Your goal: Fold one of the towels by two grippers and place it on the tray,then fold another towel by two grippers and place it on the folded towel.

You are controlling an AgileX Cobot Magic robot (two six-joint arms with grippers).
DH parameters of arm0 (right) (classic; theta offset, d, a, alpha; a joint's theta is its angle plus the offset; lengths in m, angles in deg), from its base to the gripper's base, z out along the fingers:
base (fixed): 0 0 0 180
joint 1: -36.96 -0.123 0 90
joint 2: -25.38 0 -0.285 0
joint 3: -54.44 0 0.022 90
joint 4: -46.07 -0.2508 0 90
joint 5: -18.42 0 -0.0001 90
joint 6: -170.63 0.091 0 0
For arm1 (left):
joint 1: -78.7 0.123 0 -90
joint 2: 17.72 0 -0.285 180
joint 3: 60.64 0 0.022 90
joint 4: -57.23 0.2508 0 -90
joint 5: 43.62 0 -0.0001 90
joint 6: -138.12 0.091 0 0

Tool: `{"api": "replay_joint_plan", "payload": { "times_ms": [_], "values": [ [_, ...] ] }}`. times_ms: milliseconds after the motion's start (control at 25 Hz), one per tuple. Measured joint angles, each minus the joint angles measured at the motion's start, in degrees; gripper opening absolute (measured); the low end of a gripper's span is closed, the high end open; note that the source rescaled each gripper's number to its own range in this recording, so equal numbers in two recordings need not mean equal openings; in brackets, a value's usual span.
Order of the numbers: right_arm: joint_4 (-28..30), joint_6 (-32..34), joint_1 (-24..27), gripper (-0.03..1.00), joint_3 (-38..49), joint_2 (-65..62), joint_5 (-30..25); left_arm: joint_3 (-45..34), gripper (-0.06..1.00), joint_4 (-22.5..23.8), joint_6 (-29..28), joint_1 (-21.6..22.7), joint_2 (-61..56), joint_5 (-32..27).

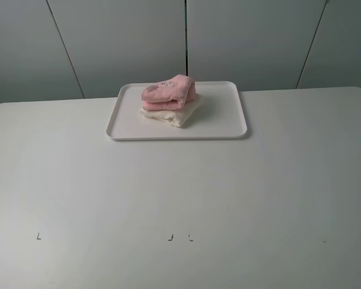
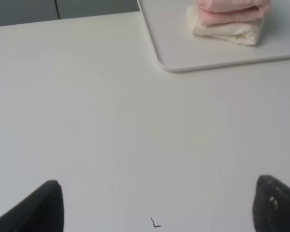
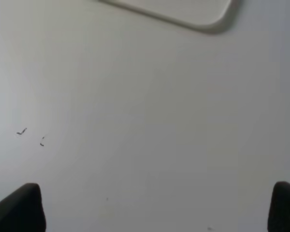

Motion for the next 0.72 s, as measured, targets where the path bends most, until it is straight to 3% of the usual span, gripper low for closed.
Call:
{"api": "replay_joint_plan", "payload": {
  "times_ms": [320, 720],
  "values": [
    [0.0, 1.16, 0.0, 1.0, 0.11, -14.6, -0.04, 0.0, 1.0, 0.0, 0.0, 0.0, -0.35, -0.11],
    [1.14, 1.86, -0.46, 1.0, 0.11, -15.58, -0.4, 0.0, 1.0, -0.22, 0.48, 0.0, -0.35, -0.11]
  ]
}}
